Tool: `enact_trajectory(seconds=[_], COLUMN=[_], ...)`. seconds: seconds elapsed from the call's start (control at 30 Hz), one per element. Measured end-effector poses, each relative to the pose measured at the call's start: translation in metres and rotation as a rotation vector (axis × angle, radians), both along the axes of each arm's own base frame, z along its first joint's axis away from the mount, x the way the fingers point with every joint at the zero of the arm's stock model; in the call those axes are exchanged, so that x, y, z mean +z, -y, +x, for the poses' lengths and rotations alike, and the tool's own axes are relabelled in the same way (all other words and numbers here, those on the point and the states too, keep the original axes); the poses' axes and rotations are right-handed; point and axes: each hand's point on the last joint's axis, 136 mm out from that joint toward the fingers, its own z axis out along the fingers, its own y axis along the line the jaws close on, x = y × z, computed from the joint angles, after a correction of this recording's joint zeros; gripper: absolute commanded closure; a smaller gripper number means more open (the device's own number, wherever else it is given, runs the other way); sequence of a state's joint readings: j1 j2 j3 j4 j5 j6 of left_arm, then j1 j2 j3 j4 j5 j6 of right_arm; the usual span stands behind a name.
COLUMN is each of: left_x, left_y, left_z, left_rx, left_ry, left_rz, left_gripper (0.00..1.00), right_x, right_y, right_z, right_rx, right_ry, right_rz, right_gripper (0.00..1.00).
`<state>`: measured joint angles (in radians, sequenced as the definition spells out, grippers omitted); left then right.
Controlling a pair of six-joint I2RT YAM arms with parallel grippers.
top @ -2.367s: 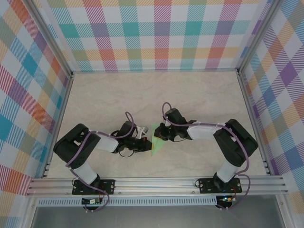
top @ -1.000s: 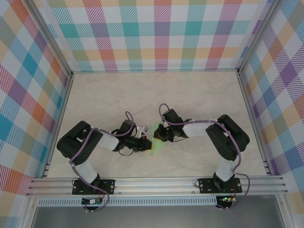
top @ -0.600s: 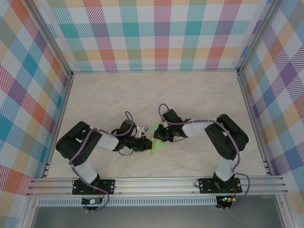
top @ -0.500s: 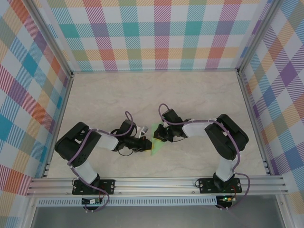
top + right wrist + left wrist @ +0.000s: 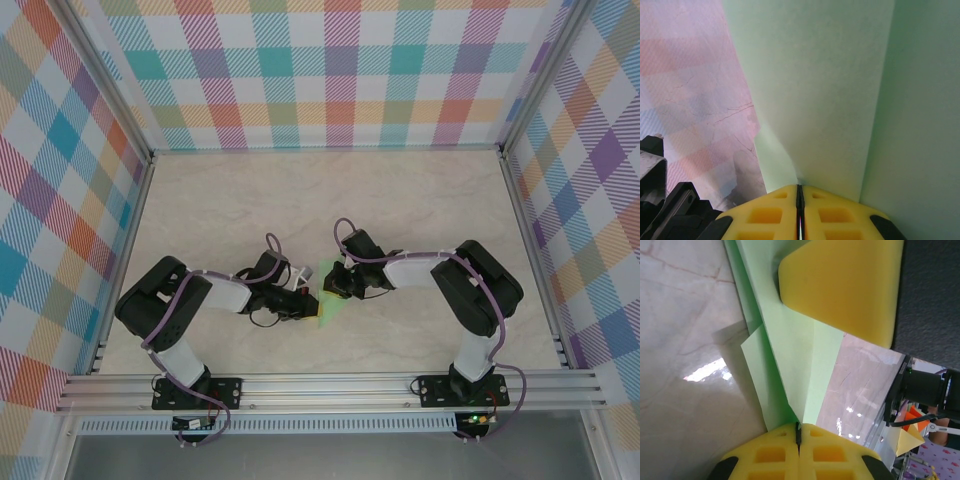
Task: Fold a paper plane with a square sheet of paper (pick it up from the middle)
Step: Fourth fold the wing at the center of the table.
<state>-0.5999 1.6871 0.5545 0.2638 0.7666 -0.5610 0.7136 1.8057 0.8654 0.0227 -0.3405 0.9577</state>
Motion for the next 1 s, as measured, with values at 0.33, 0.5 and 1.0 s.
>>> enact_trajectory(seconds=[0.33,0.5,1.0], left_x=[0.007,0.006,-0.002], left_y=[0.001,0.002,-0.002], left_z=[-0.005,-0.007,-0.010], left_rx=[-0.028,-0.040,-0.079], left_ry=[0.015,0.012,0.038], left_rz=[0.011,0.045,0.172], left_gripper=[0.76,0.78,0.92], right_x=[0.000,0.000,0.000], right_y=[0.000,0.000,0.000], right_z=[0.000,0.000,0.000], right_rx=[0.000,-0.002,-0.002], right_ry=[-0.001,-0.003,-0.004], right_rz=[0.000,0.000,0.000], right_gripper=[0.89,0.89,0.88])
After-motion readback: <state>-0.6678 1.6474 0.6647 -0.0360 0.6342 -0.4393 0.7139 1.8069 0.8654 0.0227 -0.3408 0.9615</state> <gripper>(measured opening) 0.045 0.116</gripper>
